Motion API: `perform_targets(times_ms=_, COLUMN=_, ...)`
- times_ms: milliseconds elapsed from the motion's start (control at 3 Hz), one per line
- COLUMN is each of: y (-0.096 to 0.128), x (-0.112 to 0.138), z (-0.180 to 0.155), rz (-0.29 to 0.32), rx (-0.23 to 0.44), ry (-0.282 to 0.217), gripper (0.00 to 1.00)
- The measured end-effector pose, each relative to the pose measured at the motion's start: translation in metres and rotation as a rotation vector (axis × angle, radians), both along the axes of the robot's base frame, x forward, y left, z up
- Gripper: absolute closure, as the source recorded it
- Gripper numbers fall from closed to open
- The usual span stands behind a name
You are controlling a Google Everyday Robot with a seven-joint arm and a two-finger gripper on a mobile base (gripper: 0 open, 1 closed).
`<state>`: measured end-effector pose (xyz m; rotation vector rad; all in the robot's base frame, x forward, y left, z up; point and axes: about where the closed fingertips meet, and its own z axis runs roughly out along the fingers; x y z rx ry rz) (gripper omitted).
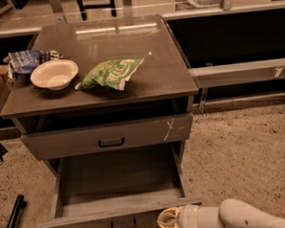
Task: Close middle drawer
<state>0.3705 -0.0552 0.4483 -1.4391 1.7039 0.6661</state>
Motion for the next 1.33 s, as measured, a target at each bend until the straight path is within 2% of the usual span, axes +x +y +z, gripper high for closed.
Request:
perform_targets(times_ms=333, y=0.016, x=0.000, z=-0.031, rz=-0.020, rx=-0.006, ry=-0.051, gripper=1.00)
perform_targets(times_ms=667, y=0.036, x=0.010, z=-0.068, rz=-0.026, rx=0.032, ry=-0.062, gripper=1.00)
perform_targets(times_ms=1000, y=0.049, x=0.022, z=-0.083, rz=-0.018, rx=0.070, ry=-0.062, gripper=1.00)
perform_targets(times_ms=1333, y=0.050, x=0.043, z=-0.089, rz=-0.063, rx=0.077, ry=-0.089, gripper=1.00)
